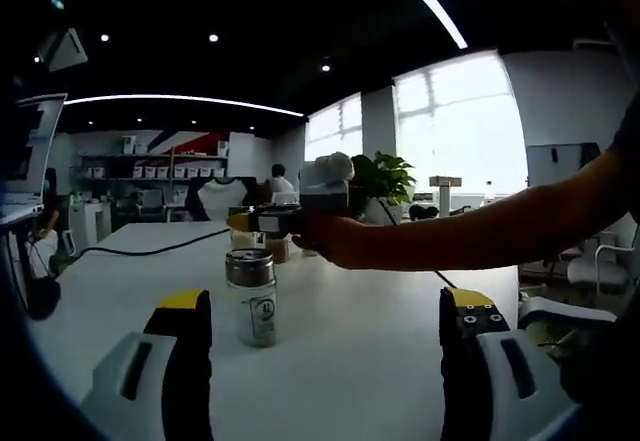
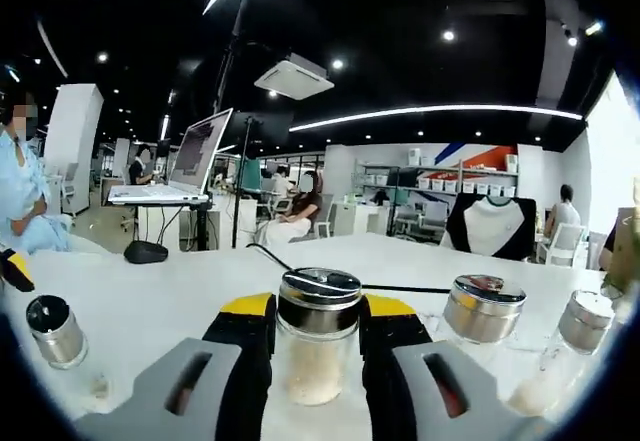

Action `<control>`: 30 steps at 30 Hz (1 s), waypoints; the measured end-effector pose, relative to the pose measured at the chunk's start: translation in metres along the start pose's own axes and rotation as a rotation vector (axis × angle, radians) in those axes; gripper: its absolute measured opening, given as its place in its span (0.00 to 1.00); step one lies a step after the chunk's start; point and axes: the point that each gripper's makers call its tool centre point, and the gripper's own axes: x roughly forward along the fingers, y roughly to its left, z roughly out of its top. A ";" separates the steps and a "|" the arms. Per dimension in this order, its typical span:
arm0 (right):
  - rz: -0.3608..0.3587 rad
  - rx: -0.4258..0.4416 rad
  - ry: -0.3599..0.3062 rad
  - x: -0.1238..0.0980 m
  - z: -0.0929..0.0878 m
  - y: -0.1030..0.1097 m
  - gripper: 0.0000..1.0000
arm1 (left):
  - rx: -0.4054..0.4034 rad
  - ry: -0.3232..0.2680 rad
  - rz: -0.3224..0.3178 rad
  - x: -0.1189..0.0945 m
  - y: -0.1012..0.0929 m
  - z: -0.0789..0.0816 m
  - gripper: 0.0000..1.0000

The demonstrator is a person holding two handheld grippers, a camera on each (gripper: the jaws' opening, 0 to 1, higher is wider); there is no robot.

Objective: Rotate the seasoning bottle until the label or dispensing opening points toward the visible target arrow and the bottle remains upright within the marked orientation range

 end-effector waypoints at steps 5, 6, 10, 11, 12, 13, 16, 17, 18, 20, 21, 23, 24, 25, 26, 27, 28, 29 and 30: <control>0.013 0.020 -0.001 -0.023 0.002 0.005 0.30 | 0.005 -0.019 -0.002 0.001 -0.004 0.005 0.99; 0.020 0.014 -0.008 -0.030 0.004 0.007 0.30 | 0.010 -0.017 0.003 0.002 -0.005 0.004 0.99; 0.047 0.013 -0.009 -0.049 0.006 0.018 0.30 | 0.012 -0.025 0.005 0.005 -0.010 0.005 0.98; 0.050 0.007 -0.008 -0.053 0.007 0.020 0.31 | 0.010 -0.027 0.005 0.006 -0.010 0.005 0.98; 0.054 0.003 -0.009 -0.059 0.008 0.024 0.31 | 0.010 -0.032 0.004 0.006 -0.011 0.006 0.97; 0.056 -0.001 -0.009 -0.063 0.008 0.026 0.31 | 0.012 -0.037 -0.001 0.007 -0.013 0.007 0.96; 0.069 -0.035 -0.016 -0.078 0.009 0.037 0.31 | 0.006 -0.044 -0.006 0.008 -0.016 0.007 0.95; 0.075 -0.039 -0.018 -0.082 0.010 0.040 0.31 | 0.005 -0.041 -0.006 0.009 -0.017 0.006 0.95; 0.086 -0.042 -0.023 -0.090 0.011 0.046 0.31 | 0.013 -0.027 -0.004 0.011 -0.017 0.003 0.94; 0.090 -0.040 -0.027 -0.096 0.012 0.050 0.31 | 0.034 -0.013 -0.003 0.011 -0.019 -0.001 0.93; 0.095 -0.032 -0.032 -0.101 0.013 0.053 0.31 | 0.042 -0.004 -0.002 0.012 -0.019 -0.002 0.93; 0.099 -0.016 -0.041 -0.110 0.015 0.058 0.31 | 0.048 -0.002 -0.001 0.013 -0.021 -0.003 0.92; 0.099 -0.015 -0.042 -0.111 0.015 0.059 0.31 | 0.052 -0.001 -0.002 0.013 -0.022 -0.003 0.91; 0.102 -0.015 -0.048 -0.118 0.017 0.063 0.31 | 0.057 0.000 -0.004 0.014 -0.023 -0.003 0.90; 0.102 -0.017 -0.050 -0.120 0.018 0.064 0.31 | 0.059 0.001 -0.004 0.014 -0.024 -0.003 0.90; 0.107 -0.031 -0.056 -0.125 0.019 0.069 0.31 | 0.070 0.005 -0.002 0.015 -0.025 -0.004 0.89; 0.110 -0.040 -0.056 -0.128 0.019 0.071 0.31 | 0.084 0.011 -0.004 0.017 -0.027 -0.006 0.89; 0.114 -0.054 -0.055 -0.131 0.019 0.074 0.31 | 0.094 0.015 -0.012 0.017 -0.029 -0.007 0.87; 0.115 -0.058 -0.055 -0.134 0.019 0.076 0.31 | 0.103 0.018 -0.019 0.018 -0.032 -0.008 0.84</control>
